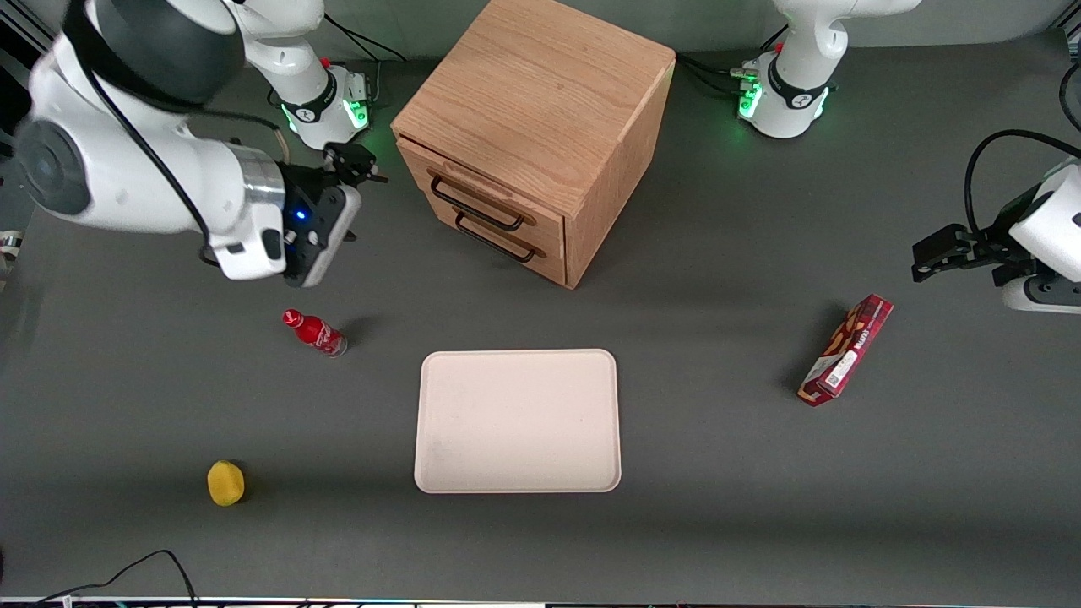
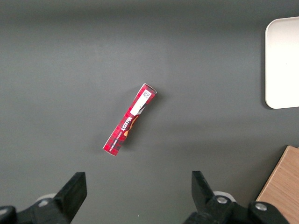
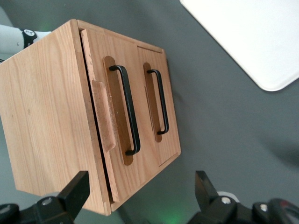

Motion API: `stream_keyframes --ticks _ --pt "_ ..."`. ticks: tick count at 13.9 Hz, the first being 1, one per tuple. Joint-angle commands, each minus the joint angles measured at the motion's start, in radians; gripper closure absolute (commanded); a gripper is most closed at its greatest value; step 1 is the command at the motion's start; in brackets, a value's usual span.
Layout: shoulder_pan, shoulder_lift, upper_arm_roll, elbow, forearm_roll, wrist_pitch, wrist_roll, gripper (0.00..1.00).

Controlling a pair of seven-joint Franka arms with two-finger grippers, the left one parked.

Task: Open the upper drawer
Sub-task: 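Lower the open right gripper onto the upper drawer's black handle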

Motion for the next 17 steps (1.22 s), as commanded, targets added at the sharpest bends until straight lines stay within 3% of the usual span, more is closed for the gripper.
stream_keyframes --ticks 1,10,17 --pt "0.005 0.022 0.034 -0.032 0.03 0.065 -0.022 0.0" --pt "0.005 -0.005 0.138 -0.282 0.021 0.345 -0.023 0.0" --pt "0.005 -0.011 0.167 -0.364 0.021 0.42 -0.023 0.0"
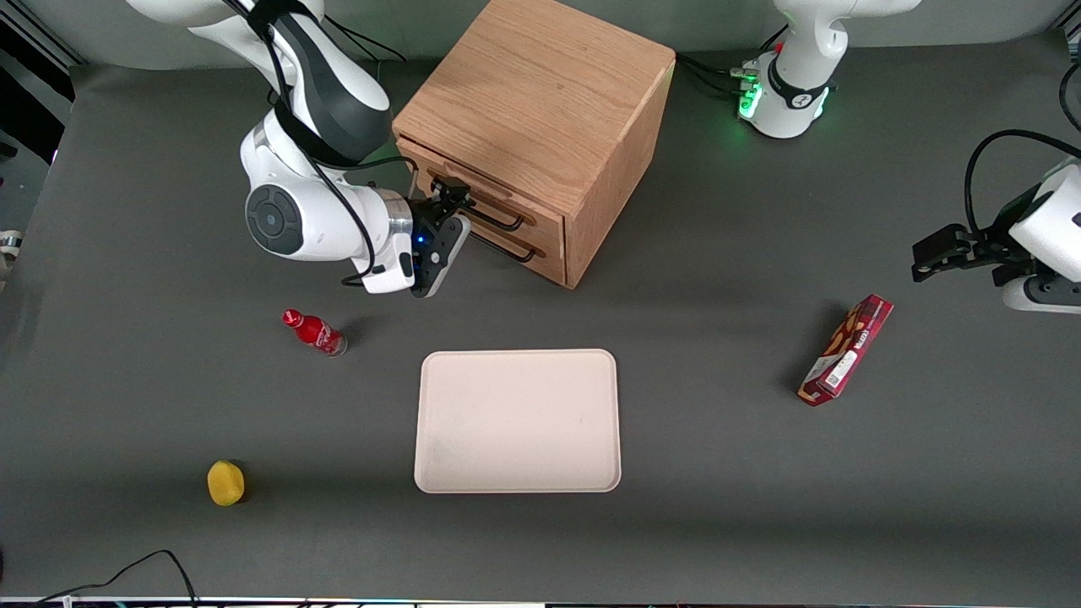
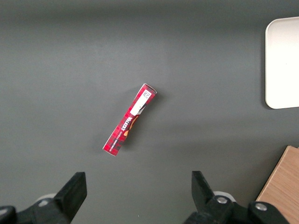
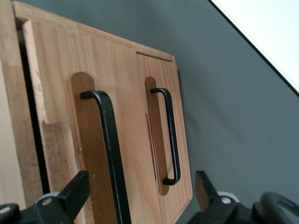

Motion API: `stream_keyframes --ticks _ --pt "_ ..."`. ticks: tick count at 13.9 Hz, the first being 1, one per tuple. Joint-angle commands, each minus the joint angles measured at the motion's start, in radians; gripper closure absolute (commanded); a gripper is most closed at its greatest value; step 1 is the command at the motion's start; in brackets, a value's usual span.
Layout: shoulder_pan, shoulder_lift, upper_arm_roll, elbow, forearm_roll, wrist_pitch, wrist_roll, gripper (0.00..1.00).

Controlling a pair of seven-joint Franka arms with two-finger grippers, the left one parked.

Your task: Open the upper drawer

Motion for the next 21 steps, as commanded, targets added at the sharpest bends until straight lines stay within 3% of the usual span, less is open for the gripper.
stream_keyframes --ticks 1,14,21 --pt "-0.008 -0.046 0.011 -0.066 0.015 0.042 -0.019 0.0" --pt "-0.014 -0.026 0.04 -0.134 0.006 0.173 -0.021 0.0" --pt "-0.022 0.078 0.022 -0.014 -0.105 0.165 -0.021 0.0"
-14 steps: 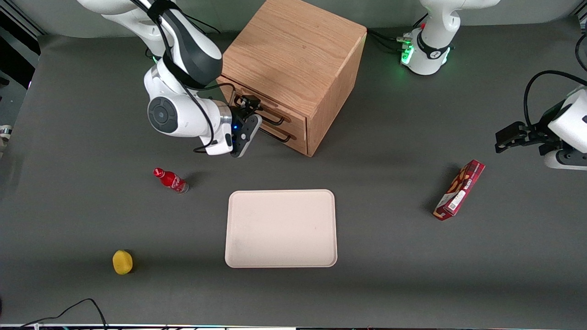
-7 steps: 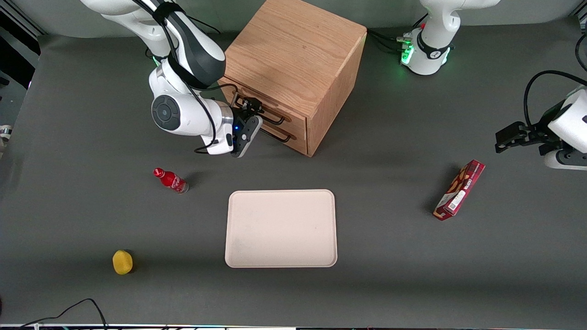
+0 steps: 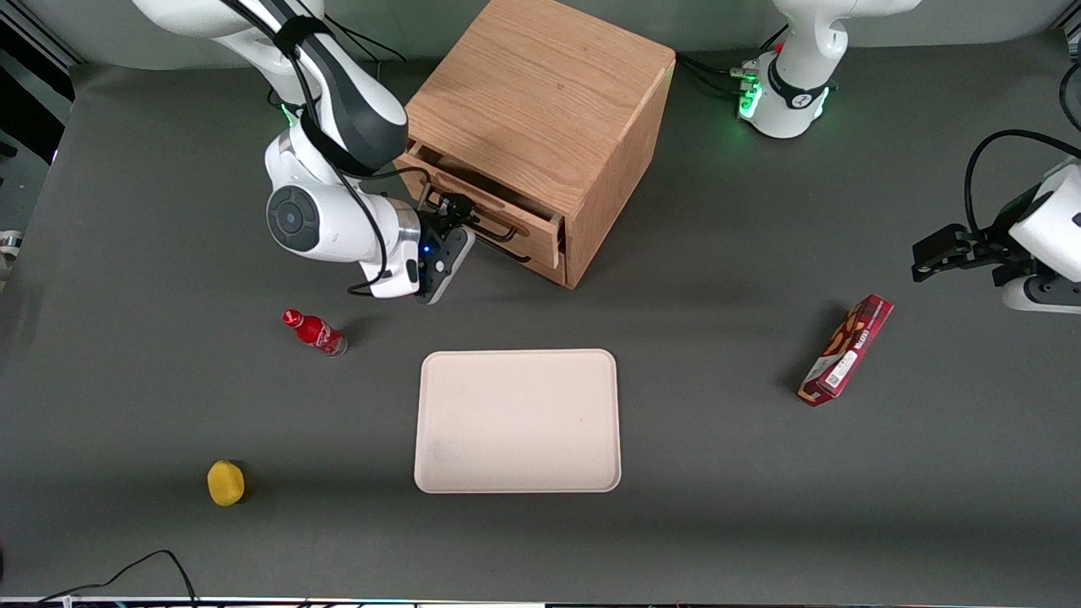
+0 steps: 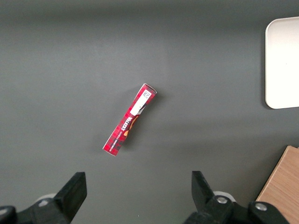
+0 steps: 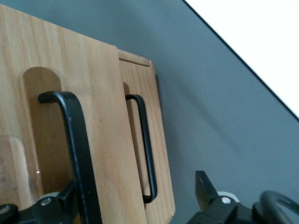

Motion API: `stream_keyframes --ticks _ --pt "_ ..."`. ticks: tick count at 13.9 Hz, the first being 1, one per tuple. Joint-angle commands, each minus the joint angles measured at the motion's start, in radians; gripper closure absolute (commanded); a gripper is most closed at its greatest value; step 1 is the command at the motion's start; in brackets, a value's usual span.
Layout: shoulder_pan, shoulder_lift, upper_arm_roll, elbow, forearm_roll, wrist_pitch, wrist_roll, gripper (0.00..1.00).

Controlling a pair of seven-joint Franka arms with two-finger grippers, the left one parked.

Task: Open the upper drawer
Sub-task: 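Pull the handle with the right gripper, sliding the drawer out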

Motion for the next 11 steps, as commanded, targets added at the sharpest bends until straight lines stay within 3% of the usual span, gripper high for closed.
stream_keyframes --ticks 1,11 --pt "-0.001 0.069 -0.027 0.091 -0.045 -0.007 -0.018 0.0" --pt "-0.003 0.152 -0.166 0.249 -0.068 -0.108 -0.194 0.0"
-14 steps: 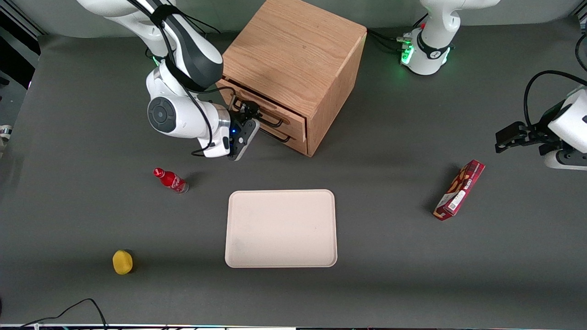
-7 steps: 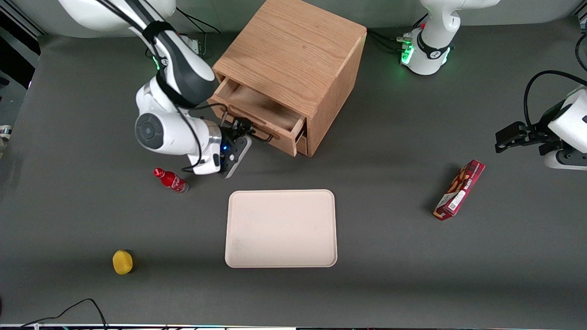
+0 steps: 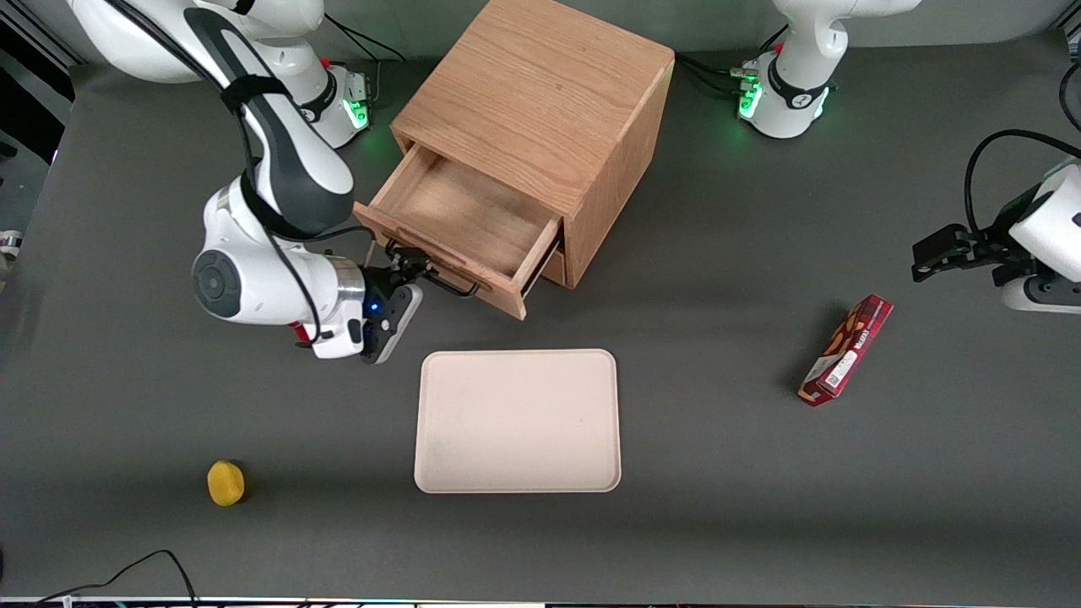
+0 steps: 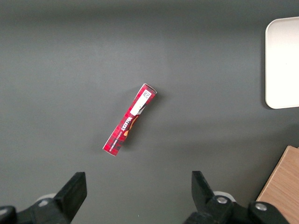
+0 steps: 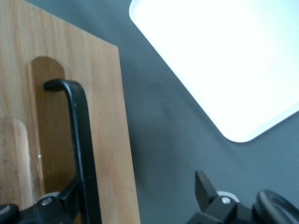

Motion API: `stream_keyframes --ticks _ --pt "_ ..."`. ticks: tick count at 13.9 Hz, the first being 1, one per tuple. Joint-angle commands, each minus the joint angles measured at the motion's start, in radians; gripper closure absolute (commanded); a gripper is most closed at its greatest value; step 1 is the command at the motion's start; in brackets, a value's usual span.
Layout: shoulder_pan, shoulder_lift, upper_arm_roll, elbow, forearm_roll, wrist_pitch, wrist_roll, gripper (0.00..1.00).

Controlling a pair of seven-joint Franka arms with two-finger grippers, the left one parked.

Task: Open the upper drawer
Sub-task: 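Pull the handle with the right gripper, sliding the drawer out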

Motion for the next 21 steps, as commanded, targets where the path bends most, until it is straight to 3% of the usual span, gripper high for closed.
stream_keyframes --ticks 1,13,21 --pt "0.003 0.067 -0.018 0.106 -0.048 -0.056 -0.041 0.0" --pt "0.004 0.213 -0.055 0.345 -0.208 -0.099 -0.08 0.0" --pt "0.007 0.238 -0.088 0.443 -0.205 -0.139 -0.177 0.0"
